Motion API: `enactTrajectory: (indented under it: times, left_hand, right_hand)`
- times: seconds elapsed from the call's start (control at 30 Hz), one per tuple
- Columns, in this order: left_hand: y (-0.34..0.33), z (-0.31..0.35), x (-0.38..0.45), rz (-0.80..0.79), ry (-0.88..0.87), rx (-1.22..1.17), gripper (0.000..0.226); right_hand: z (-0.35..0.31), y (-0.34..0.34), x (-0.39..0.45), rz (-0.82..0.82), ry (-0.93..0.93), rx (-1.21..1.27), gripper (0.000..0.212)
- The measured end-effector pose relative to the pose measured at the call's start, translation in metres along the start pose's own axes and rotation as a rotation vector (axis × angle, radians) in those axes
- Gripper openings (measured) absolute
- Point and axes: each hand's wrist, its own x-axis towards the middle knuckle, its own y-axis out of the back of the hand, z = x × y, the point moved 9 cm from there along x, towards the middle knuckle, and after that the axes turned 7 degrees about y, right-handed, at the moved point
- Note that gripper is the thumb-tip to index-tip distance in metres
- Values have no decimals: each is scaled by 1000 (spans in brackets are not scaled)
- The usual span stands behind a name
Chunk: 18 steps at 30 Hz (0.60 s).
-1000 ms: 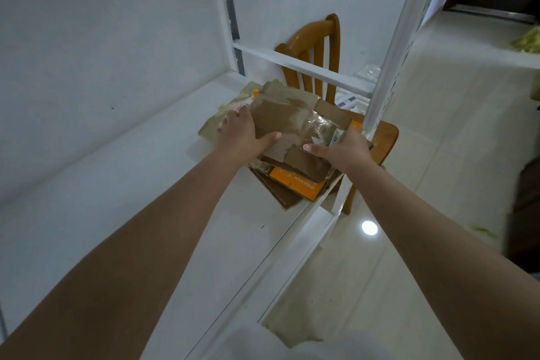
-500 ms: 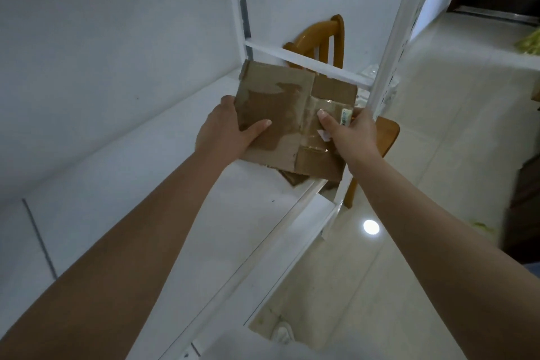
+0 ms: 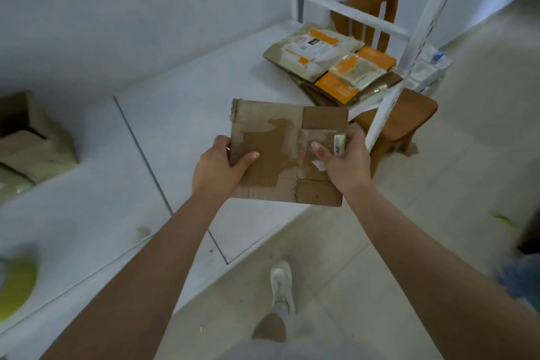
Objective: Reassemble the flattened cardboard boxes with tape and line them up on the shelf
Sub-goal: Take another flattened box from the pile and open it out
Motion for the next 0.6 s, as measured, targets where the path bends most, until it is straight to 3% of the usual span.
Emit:
enactTrajectory:
  times: [0.23,0.43,0.6]
  left_hand:
    - [60,-72,-67,83,138,-1,53]
    - [129,-106,-91,226,51,-125,46]
    - [199,-211,-119,250,111,-158,50]
  right_hand:
    - [-22,-63,-65,-155,20,-48,59]
    - [-65,-124,-115,-171,54,4,55]
    - [-126,-207,-177,-236,178,78,55]
